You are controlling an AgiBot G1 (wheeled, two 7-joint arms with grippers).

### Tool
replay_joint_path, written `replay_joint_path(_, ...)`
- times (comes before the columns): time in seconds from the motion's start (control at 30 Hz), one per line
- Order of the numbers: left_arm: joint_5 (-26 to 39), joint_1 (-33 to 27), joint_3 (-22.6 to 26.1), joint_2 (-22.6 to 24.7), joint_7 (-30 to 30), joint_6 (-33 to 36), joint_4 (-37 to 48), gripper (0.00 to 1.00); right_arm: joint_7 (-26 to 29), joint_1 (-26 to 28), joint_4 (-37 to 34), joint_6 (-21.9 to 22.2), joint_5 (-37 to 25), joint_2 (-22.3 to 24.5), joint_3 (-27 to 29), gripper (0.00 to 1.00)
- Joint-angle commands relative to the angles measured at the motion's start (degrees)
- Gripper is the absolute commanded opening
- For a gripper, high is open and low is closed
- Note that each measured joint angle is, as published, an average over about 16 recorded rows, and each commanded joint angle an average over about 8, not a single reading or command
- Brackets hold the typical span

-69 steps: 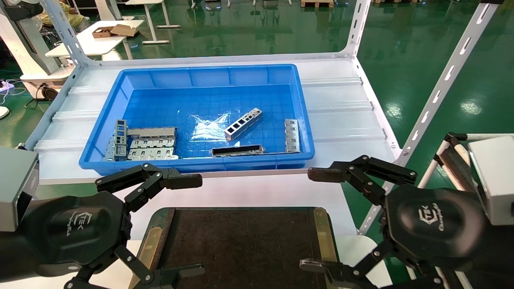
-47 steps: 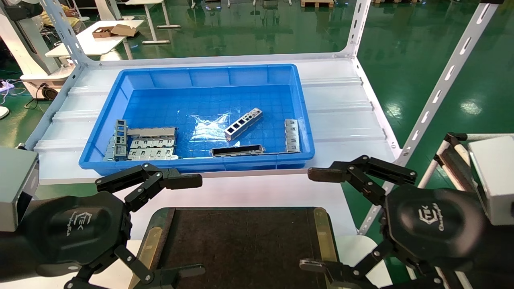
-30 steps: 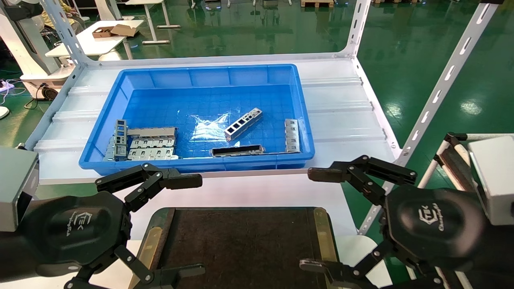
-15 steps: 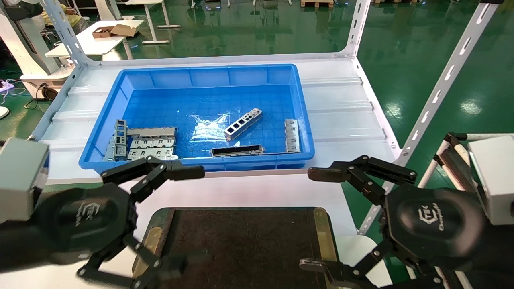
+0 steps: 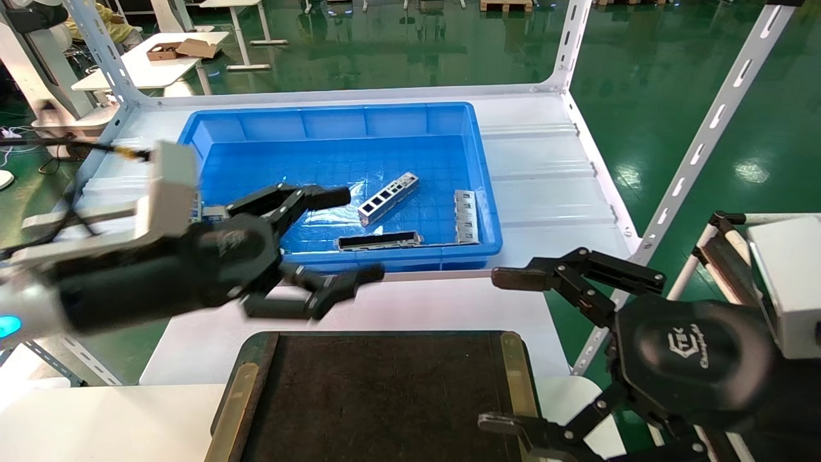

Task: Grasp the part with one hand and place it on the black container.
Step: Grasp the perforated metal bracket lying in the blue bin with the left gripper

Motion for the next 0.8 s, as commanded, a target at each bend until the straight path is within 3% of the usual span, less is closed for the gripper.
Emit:
replay_joint_path(0.03, 1.9, -1.35, 0.88, 1.73, -0.06, -1.79, 2.11, 1.0, 0.0, 0.0, 0.0, 0.0, 0.01, 0.0, -0.01, 1.0)
replay_joint_path(0.4, 11.09, -9.35, 5.37, 11.71, 4.54, -8.54, 19.07, 1.0, -0.03, 0.01, 0.0, 0.02, 0.04, 0.02, -0.06, 1.0)
replay_joint_path(0.8, 16.66, -17.82, 7.47, 22.91, 12.61, -17.89, 40.05, 1.0, -0.05, 0.02, 0.0, 0.05, 0.07, 0.04, -0.11, 1.0)
